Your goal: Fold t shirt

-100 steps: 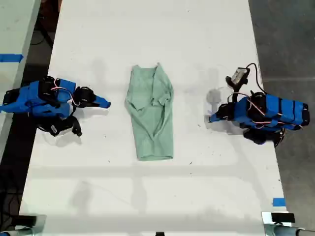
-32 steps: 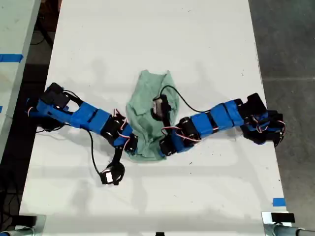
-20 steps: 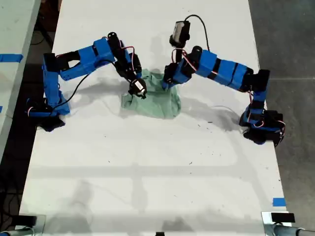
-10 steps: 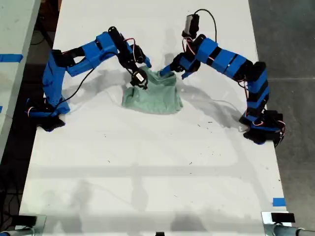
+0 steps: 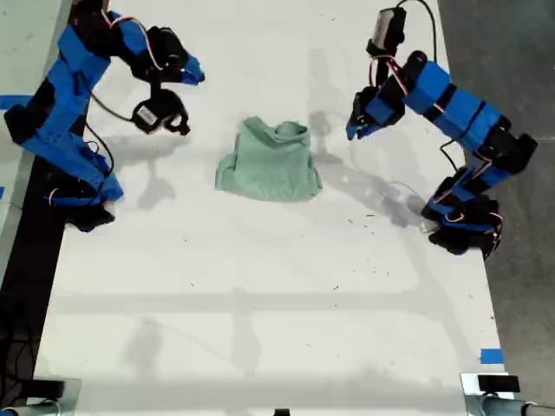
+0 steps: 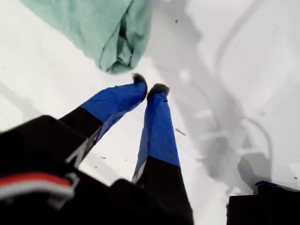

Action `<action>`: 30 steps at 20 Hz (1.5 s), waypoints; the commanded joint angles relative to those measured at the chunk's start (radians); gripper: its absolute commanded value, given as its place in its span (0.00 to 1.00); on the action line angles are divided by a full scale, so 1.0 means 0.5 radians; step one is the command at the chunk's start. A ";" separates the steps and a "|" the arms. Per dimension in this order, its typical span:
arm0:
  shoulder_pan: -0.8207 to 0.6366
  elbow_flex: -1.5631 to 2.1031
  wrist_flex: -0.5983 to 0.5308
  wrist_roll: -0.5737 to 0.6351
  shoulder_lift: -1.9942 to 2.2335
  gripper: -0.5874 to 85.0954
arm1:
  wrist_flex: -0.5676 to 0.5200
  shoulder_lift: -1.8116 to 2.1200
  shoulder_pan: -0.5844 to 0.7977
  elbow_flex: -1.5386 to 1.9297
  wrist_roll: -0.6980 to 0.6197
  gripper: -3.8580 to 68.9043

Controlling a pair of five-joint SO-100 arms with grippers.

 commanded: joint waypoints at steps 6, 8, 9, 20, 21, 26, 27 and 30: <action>1.019 2.332 -0.902 -0.709 1.528 0.01 | -0.534 1.629 -0.761 1.795 0.476 0.05; 1.111 2.844 -1.129 -0.767 1.948 0.01 | -0.650 2.052 -0.810 2.237 0.522 0.05; 1.144 3.077 -1.172 -0.779 2.224 0.01 | -0.653 2.289 -0.828 2.427 0.534 0.05; 1.071 3.672 -1.086 -0.457 2.927 0.01 | -0.620 2.948 -0.834 3.172 0.494 0.05; 1.068 3.672 -1.086 -0.457 2.927 0.01 | -0.620 2.948 -0.831 3.172 0.491 0.05; 1.068 3.675 -1.086 -0.457 2.927 0.01 | -0.620 2.948 -0.838 3.172 0.518 0.05; 1.071 3.675 -1.089 -0.457 2.927 0.01 | -0.620 2.948 -0.847 3.172 0.537 0.05; 1.071 3.678 -1.089 -0.460 2.927 0.01 | -0.617 2.948 -0.850 3.172 0.561 0.05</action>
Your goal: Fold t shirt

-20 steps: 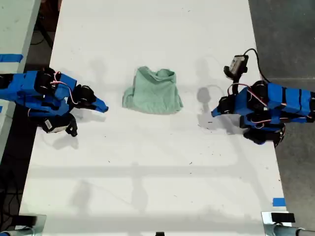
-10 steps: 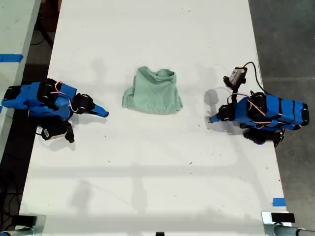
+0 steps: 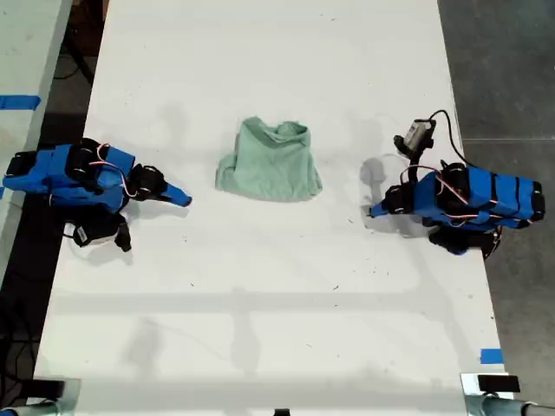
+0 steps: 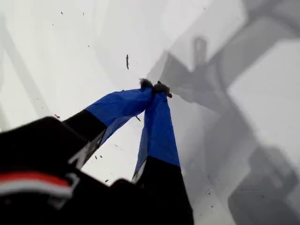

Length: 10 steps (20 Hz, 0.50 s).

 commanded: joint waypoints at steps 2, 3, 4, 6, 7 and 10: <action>-0.031 0.025 -0.043 -0.006 0.015 0.01 | 0.000 0.018 -0.025 0.058 0.049 0.05; -0.031 0.031 -0.043 -0.012 0.015 0.01 | 0.000 0.018 -0.031 0.058 0.058 0.05; -0.028 0.031 -0.043 -0.018 0.015 0.01 | 0.000 0.018 -0.034 0.058 0.064 0.05; -0.028 0.034 -0.043 -0.025 0.015 0.01 | 0.000 0.018 -0.034 0.058 0.077 0.05; -0.025 0.034 -0.043 -0.028 0.015 0.01 | 0.000 0.018 -0.037 0.058 0.080 0.05; -0.025 0.034 -0.046 -0.031 0.015 0.01 | 0.003 0.018 -0.040 0.058 0.086 0.05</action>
